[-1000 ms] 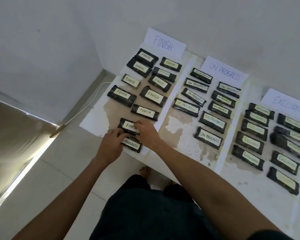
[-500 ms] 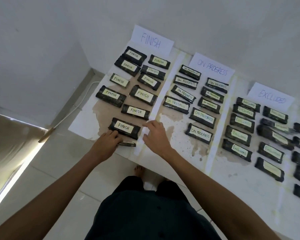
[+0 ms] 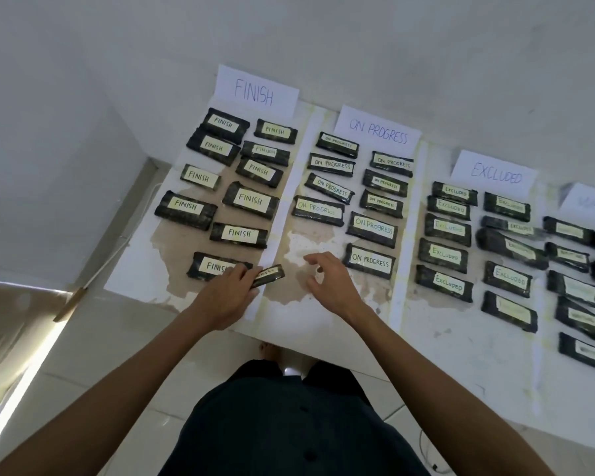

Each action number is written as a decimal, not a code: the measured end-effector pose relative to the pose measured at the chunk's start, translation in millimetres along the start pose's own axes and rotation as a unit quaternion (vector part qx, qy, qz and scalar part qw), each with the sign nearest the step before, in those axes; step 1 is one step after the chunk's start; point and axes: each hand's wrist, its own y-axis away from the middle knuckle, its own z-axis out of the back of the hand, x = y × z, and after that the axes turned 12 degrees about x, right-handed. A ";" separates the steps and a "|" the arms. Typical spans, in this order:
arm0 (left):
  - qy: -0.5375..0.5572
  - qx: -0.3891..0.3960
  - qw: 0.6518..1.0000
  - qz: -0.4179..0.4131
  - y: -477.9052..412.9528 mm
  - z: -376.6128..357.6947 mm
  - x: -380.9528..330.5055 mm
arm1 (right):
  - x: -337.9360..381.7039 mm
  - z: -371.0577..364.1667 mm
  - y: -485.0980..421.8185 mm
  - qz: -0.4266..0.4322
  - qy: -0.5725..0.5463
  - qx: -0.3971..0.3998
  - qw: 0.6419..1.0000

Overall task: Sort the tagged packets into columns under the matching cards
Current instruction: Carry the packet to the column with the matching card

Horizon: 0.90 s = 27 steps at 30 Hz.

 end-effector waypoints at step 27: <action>-0.074 0.022 0.993 -0.088 -158.3 33.4 -50.6 | -92.0 53.9 4.8 -0.119 0.172 -0.055 0.976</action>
